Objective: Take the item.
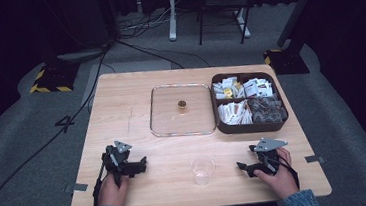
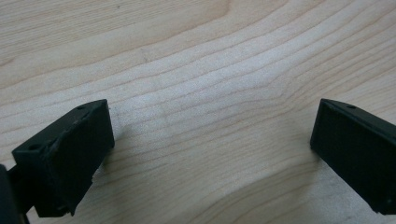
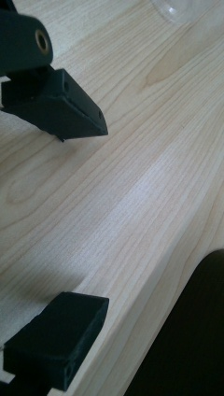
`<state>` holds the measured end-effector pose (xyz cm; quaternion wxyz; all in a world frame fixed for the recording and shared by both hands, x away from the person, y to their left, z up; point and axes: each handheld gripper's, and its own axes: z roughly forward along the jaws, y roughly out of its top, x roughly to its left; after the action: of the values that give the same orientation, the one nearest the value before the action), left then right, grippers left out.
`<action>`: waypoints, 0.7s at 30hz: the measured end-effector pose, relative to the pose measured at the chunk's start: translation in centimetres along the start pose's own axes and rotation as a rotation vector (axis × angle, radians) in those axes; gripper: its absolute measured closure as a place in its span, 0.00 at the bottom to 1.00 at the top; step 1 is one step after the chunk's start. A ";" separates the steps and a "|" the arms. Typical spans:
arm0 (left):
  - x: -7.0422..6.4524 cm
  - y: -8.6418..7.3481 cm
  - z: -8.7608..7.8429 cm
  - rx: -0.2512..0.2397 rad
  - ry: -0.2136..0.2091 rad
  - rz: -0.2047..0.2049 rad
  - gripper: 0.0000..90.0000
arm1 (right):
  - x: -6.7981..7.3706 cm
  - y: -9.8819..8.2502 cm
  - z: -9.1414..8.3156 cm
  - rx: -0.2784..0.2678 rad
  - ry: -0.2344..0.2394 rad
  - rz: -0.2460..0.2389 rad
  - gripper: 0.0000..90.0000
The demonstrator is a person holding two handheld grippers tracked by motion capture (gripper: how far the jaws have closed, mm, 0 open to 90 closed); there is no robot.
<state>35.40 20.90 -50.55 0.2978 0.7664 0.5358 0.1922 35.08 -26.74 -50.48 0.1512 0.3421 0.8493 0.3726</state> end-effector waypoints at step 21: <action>-0.1 0.0 0.0 -0.001 0.000 -0.004 0.00 | 0.0 0.1 0.1 0.003 0.003 -0.004 0.17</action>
<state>35.36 20.85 -50.56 0.2985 0.7651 0.5374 0.1918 35.17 -26.68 -50.46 0.1505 0.3399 0.8507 0.3717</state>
